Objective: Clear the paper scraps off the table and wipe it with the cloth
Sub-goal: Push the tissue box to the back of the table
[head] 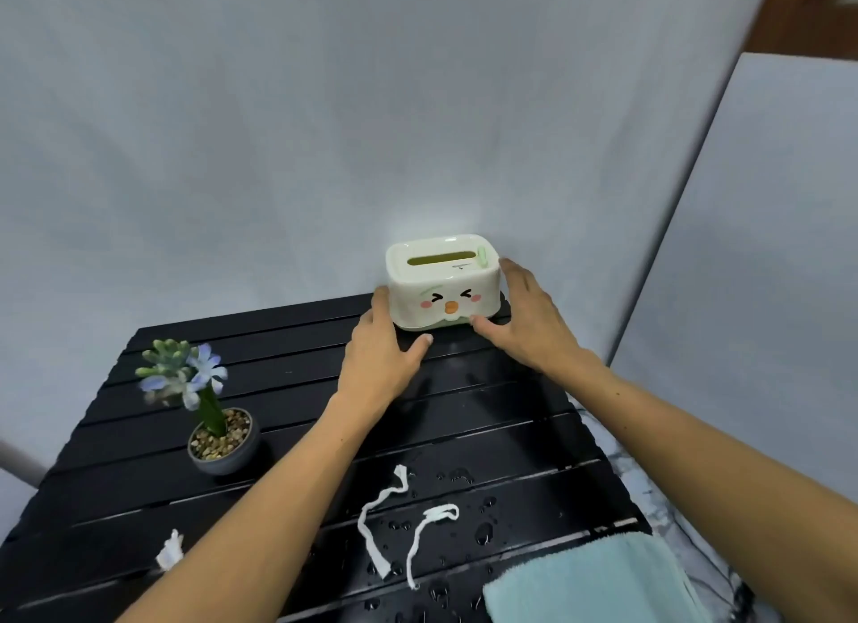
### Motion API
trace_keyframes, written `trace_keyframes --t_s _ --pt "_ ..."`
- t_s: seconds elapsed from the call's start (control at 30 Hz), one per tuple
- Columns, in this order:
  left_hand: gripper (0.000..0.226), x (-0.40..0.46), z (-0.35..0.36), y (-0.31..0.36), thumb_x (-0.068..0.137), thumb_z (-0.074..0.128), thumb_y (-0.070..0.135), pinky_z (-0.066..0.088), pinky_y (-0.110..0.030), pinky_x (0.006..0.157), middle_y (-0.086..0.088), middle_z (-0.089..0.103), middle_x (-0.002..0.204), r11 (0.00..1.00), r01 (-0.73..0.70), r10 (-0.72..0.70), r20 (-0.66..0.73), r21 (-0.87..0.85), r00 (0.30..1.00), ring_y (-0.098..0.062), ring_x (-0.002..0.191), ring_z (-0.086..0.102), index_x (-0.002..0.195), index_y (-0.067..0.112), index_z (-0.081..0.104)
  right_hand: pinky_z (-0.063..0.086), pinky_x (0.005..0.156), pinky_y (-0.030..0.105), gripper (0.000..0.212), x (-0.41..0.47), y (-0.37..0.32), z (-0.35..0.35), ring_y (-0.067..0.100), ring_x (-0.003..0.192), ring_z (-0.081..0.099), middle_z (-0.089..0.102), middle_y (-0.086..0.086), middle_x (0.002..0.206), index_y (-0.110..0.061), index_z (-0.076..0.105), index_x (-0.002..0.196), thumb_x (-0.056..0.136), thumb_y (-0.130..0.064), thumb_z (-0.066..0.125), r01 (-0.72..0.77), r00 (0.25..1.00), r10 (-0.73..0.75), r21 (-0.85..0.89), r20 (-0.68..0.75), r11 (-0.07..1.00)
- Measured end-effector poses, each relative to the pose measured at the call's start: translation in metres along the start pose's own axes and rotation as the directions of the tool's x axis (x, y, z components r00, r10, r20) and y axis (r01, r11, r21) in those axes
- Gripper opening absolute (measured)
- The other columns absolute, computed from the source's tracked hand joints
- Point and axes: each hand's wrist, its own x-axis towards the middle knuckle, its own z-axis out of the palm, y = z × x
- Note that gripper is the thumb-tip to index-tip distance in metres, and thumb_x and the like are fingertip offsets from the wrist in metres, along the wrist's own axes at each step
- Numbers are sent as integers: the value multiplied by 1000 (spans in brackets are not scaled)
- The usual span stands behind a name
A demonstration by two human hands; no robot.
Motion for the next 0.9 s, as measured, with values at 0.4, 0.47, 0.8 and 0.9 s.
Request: trace_keyframes --t_s 0.4,0.47,0.8,0.9 --pt "73 -115 -72 -9 89 55 59 35 -32 105 0 37 152 996 47 -61 190 75 980 -21 137 36 149 21 34 35 110 37 80 -94 -76 4 18 140 32 35 1 154 -19 35 147 84 -60 60 44 981 -39 -22 192 999" --pt "70 -133 -88 -16 90 54 60 36 -30 102 1 40 150 994 69 -83 163 88 983 -20 135 39 147 21 37 34 112 37 79 -106 -89 7 17 141 30 35 0 154 -19 35 147 84 -60 59 62 975 -57 -19 214 998" --pt "62 -185 -143 -54 91 58 52 45 -33 100 0 47 141 987 149 -150 18 68 989 -19 128 46 141 18 44 37 105 33 75 -134 -149 28 14 137 34 39 -4 150 -22 38 144 83 -64 55 116 956 -120 34 269 993" --pt "60 -188 -153 -63 91 60 49 41 -30 99 -2 47 140 983 169 -169 -10 69 986 -20 130 44 139 17 45 37 105 33 75 -135 -159 34 15 137 35 39 -4 150 -22 39 144 84 -64 54 126 948 -131 35 290 991"
